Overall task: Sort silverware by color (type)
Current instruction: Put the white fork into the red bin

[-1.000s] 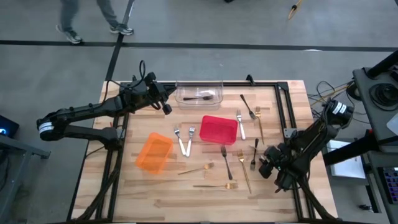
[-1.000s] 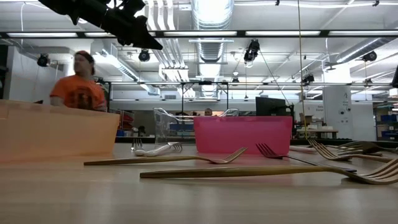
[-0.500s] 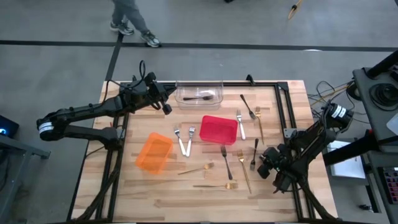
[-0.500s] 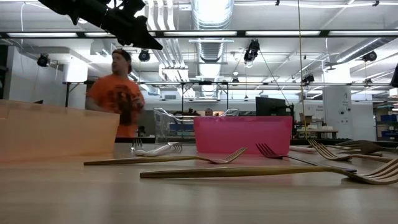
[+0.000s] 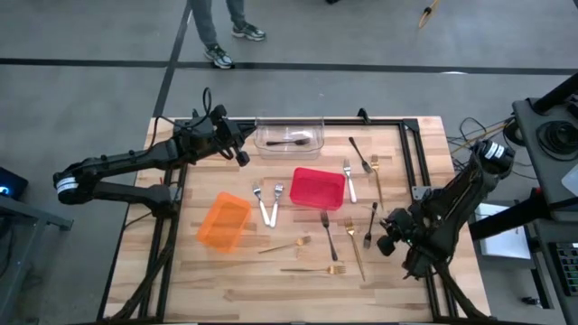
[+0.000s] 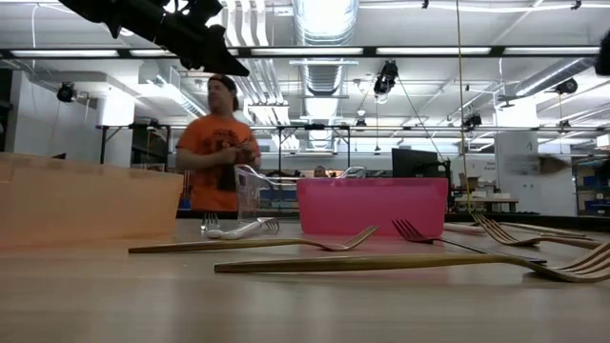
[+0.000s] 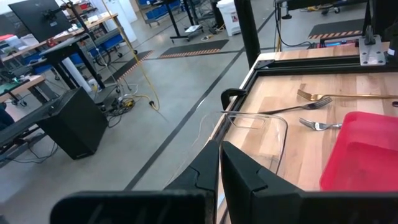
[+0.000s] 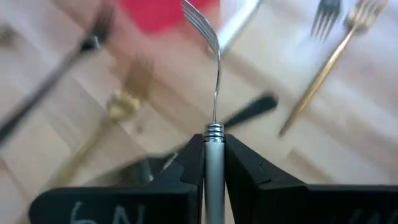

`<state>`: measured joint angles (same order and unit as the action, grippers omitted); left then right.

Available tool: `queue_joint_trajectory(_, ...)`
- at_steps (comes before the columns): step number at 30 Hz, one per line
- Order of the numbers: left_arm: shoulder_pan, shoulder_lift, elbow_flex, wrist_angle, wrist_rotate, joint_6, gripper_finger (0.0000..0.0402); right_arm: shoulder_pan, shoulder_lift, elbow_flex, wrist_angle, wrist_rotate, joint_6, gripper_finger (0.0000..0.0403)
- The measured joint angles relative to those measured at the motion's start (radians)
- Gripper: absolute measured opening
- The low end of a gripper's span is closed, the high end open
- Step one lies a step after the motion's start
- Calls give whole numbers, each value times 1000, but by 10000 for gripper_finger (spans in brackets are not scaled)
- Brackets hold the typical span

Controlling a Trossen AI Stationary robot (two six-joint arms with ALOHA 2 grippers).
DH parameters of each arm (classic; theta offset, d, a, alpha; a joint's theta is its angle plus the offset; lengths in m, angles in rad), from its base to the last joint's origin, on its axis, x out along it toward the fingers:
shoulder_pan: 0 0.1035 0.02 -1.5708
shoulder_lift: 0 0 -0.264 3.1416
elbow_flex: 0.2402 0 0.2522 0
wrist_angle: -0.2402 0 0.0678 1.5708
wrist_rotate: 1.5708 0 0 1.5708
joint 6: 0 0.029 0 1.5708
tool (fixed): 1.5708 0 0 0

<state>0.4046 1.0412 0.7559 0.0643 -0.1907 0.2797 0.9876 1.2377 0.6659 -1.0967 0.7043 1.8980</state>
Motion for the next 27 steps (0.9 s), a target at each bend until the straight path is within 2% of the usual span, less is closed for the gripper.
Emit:
queue_joint_trajectory(6,0,0,0,1,0,0,0,-110,-110,69,-19,186,-131,30)
queue_joint_trajectory(9,0,0,0,1,0,3,0,-200,-154,97,9,195,-284,30)
queue_joint_trajectory(14,0,0,0,1,0,22,0,-363,-226,117,191,193,-616,30)
queue_joint_trajectory(16,0,0,0,1,1,22,0,-431,-251,117,281,162,-746,30)
queue_joint_trajectory(20,0,1,0,0,1,26,0,-573,-274,118,462,36,-1004,30)
queue_joint_trajectory(27,0,2,0,-1,1,41,0,-817,-249,120,648,-253,-1246,30)
